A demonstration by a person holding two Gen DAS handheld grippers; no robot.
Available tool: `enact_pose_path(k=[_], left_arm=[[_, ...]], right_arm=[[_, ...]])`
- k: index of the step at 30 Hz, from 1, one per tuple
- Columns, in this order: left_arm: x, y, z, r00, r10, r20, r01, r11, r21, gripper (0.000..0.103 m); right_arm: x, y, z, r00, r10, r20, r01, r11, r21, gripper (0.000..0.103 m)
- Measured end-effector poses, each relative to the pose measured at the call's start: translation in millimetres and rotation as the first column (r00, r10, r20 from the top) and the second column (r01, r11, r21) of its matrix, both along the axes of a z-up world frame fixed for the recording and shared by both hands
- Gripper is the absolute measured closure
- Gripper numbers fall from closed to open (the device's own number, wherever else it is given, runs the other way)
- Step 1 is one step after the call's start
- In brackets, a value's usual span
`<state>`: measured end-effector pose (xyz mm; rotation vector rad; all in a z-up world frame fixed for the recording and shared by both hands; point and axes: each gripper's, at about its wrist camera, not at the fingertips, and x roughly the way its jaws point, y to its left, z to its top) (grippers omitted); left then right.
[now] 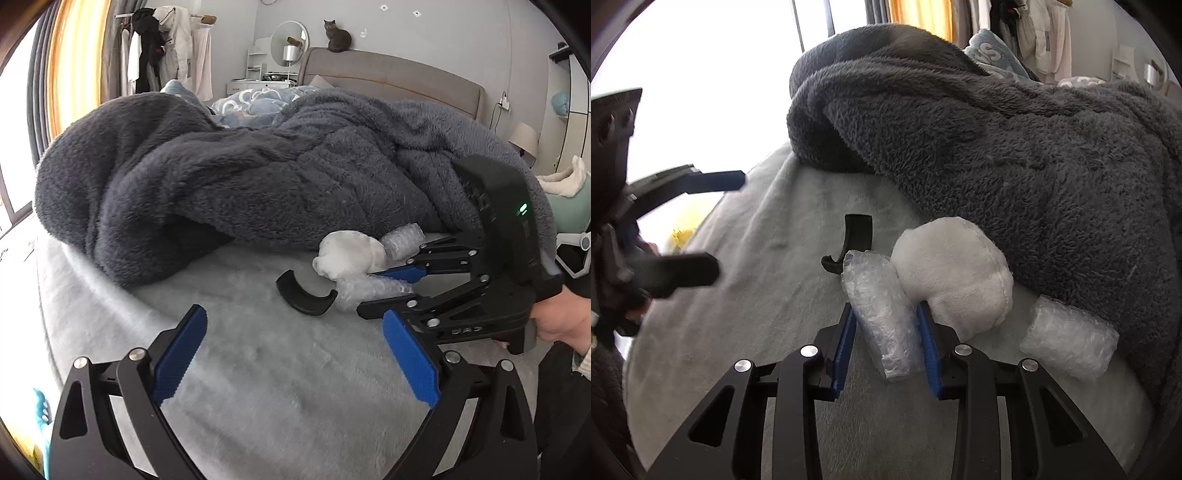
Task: Collect trash
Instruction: 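Close the right tool on the clear bubble-wrap roll, then close the left tool on the black curved piece while the right tool holds the bubble wrap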
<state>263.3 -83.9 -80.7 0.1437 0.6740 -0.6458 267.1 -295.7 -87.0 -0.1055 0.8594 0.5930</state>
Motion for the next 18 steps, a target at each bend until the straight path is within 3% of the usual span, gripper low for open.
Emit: enact_pose_path(k=[11, 18], left_arm=[[19, -22, -11, 1.000, 0.007, -0.004, -0.007, 0.999, 0.041, 0.015], [26, -43, -17, 1.000, -0.030, -0.007, 0.031, 0.996, 0.079, 0.022]], right_arm=[[-6, -46, 20, 0.999, -0.035, -0.012, 0.037, 0.970, 0.240, 0.070], [-12, -70, 24, 0.998, -0.064, -0.015, 0.066, 0.951, 0.303, 0.070]])
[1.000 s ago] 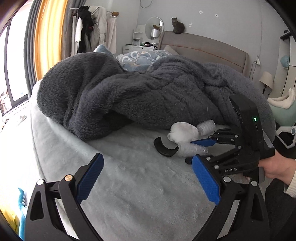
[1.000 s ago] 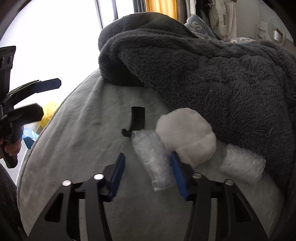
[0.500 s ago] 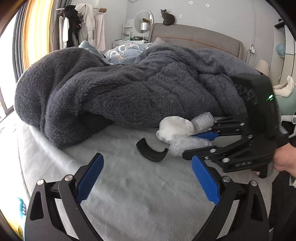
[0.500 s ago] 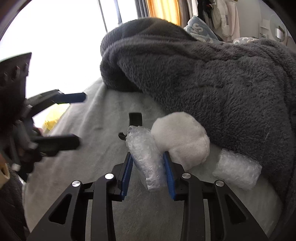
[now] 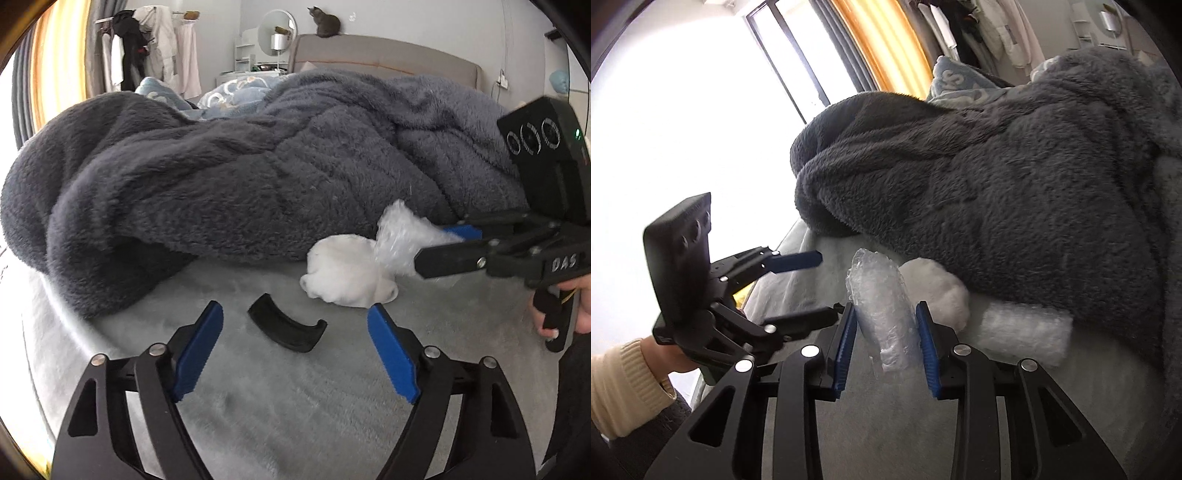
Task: Collect trash
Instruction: 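Close the left tool on the black curved piece while the right tool holds the bubble wrap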
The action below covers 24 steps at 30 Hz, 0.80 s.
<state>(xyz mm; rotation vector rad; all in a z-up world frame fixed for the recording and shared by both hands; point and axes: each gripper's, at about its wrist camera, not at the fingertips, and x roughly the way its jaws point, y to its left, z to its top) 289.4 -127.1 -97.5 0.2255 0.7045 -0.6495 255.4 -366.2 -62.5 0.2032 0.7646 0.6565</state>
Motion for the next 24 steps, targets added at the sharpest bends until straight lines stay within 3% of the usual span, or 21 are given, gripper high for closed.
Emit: enact_pose_path(k=[24], left_arm=[[24, -11, -26, 0.996, 0.039, -0.074, -0.036, 0.999, 0.041, 0.053]], right_arm=[[1, -7, 1, 1.000, -0.010, 0.000, 0.010, 1.000, -0.015, 0.070]])
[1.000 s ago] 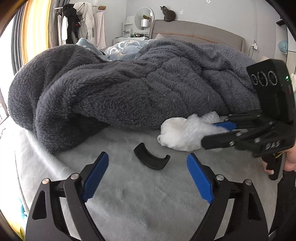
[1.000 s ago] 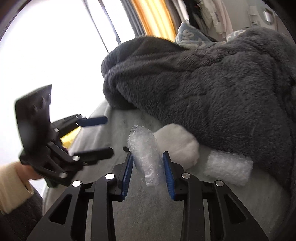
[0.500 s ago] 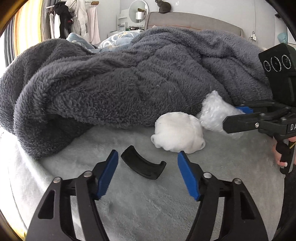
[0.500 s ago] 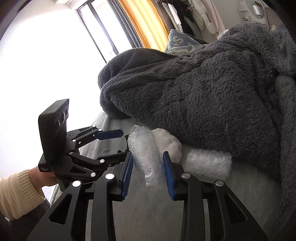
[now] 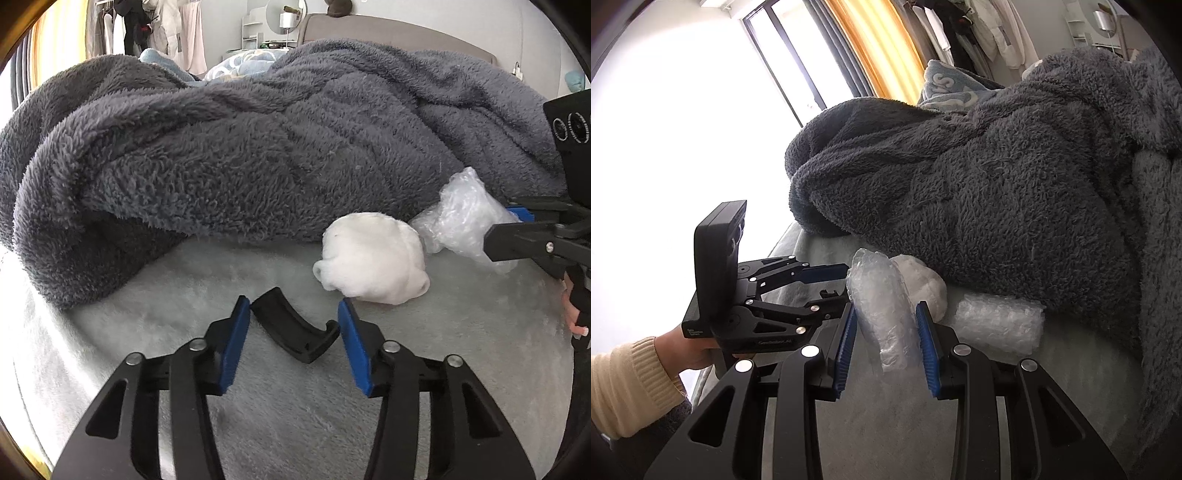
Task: Collect trash
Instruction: 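Close the left tool on the black curved piece while the right tool holds the bubble wrap, then carry the black piece and bubble wrap off the bed to the teal bin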
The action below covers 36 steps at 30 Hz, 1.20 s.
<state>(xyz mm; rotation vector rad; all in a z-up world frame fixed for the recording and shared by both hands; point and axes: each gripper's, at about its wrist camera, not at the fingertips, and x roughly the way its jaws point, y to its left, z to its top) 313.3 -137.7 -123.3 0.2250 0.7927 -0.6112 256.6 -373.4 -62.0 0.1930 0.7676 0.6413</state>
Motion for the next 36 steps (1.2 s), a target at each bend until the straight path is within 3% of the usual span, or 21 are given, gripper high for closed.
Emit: enact_pose_path(k=[14, 36], left_arm=[[4, 1, -4, 1.000, 0.022, -0.008, -0.022, 1.000, 0.012, 0.065], [-49, 33, 38, 0.994, 0.089, 0.064, -0.086, 0.995, -0.049, 0.065]], right_arm=[[-2, 9, 7, 1.000, -0.014, 0.010, 0.014, 0.999, -0.030, 0.070], [-42, 35, 34, 0.999, -0.044, 0.005, 0.045, 0.998, -0.053, 0.070]])
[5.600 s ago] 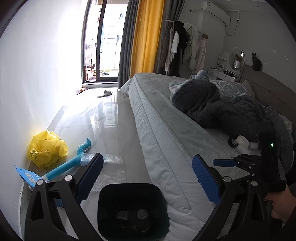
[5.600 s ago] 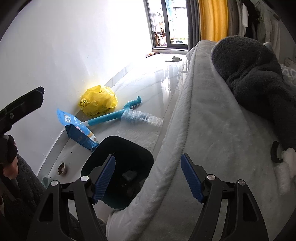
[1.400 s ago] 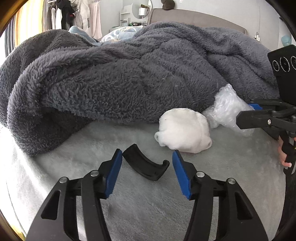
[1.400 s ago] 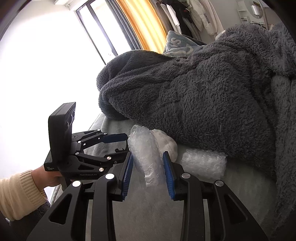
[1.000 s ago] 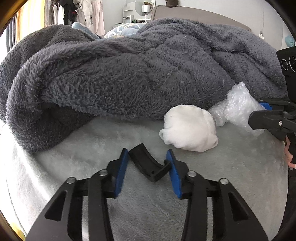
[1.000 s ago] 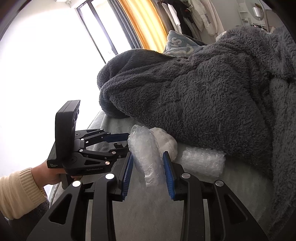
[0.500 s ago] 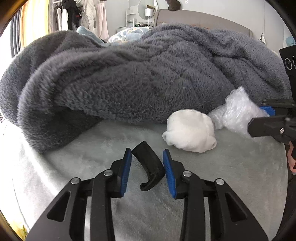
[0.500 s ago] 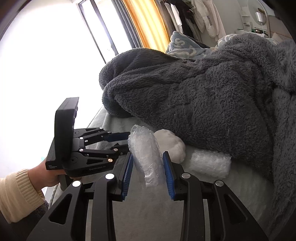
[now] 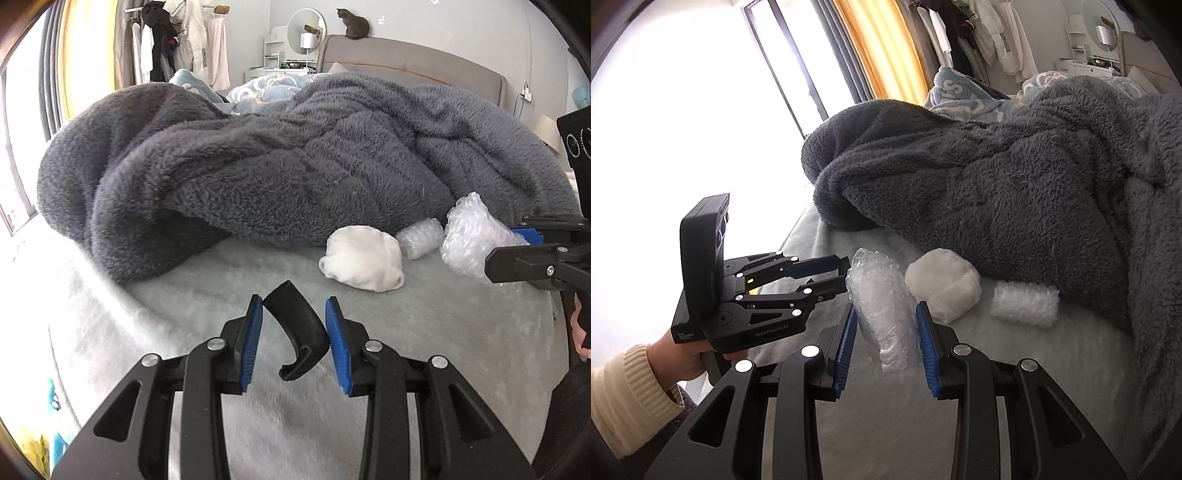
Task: Collect trash
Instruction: 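Carry the black piece and bubble wrap off the bed to the teal bin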
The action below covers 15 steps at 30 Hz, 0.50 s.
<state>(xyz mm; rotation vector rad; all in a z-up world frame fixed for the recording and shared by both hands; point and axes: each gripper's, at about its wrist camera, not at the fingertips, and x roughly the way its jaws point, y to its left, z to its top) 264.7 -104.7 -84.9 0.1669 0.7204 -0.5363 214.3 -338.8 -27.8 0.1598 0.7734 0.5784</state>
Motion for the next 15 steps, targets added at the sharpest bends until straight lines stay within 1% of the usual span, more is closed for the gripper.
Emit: enact_pose_path(k=[9, 15], left_arm=[[-30, 27, 9, 0.998, 0.069, -0.008, -0.069, 0.997, -0.027, 0.065], [-55, 40, 10, 0.995, 0.101, -0.021, -0.102, 0.994, -0.038, 0.065]], right_arm=[[-12, 12, 7, 1.000, -0.022, -0.018, 0.023, 1.000, 0.013, 0.070], [-26, 33, 14, 1.000, 0.001, -0.011, -0.001, 1.000, 0.013, 0.070]])
